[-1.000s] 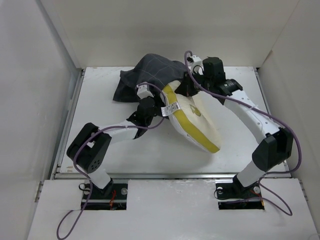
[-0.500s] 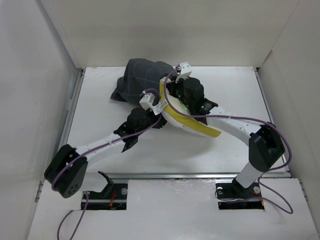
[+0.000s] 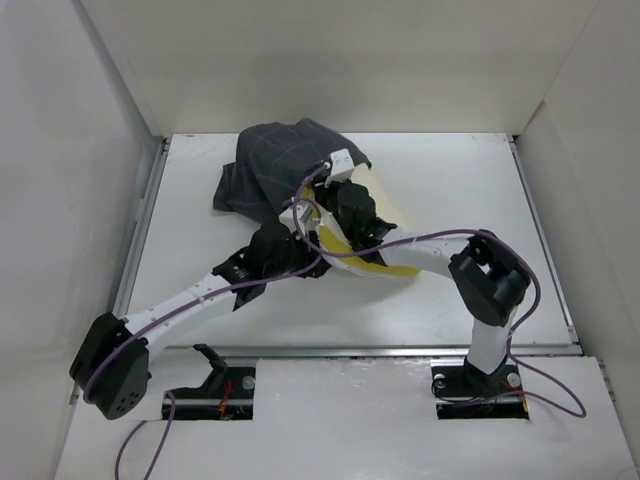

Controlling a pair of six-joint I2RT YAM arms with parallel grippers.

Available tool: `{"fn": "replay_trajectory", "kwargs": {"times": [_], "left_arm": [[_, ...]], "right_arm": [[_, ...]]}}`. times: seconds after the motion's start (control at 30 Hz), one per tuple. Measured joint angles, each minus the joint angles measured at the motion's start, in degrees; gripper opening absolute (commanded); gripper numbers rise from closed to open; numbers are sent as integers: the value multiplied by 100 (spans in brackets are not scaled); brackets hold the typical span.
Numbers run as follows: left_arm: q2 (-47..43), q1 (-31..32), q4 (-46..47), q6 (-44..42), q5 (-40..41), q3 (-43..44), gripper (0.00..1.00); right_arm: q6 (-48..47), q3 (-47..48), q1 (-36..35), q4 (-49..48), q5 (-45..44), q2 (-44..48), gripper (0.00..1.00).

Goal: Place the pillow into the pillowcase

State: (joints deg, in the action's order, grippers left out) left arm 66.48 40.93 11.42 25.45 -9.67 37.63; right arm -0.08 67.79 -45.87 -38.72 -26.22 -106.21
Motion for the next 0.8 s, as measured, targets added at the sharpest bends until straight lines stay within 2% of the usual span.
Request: {"fn": "replay_trajectory", "kwargs": {"times": [0.03,0.07,0.1,0.13,0.17,0.2,0.3,0.43,0.6,0.7,0.8], "left_arm": [[-17,4,-245,28,2,22,100],[-42,37,-544,81,20,57,100],[-68,57,-874,129,48,107,100],[-81,72,-1172,149,42,177,100],[-103,122,-1432,144,46,264,100],[-153,203,-1635,140,52,358,100],[-553,437,-2170,79,284,723,100],[-1259,470,-2929,258,1165,1318,100],[-1832,459,-2874,472,1915,1370,100],[-1596,459,-2347,481,1928,1300,100],[-686,452,-1956,459,1932,1432,100]], "right_arm": [[37,44,-2,144,120,-7,57],[74,79,7,289,267,17,67],[87,111,33,450,398,70,81],[98,153,83,706,542,140,87],[94,210,140,1027,732,221,87],[105,269,208,1346,935,302,100],[179,540,485,2286,1864,522,100],[317,723,1019,3193,2966,855,100],[654,723,1801,3700,3158,1038,100],[879,802,2328,4039,3097,800,100],[1180,835,2876,4347,3117,291,100]]}}
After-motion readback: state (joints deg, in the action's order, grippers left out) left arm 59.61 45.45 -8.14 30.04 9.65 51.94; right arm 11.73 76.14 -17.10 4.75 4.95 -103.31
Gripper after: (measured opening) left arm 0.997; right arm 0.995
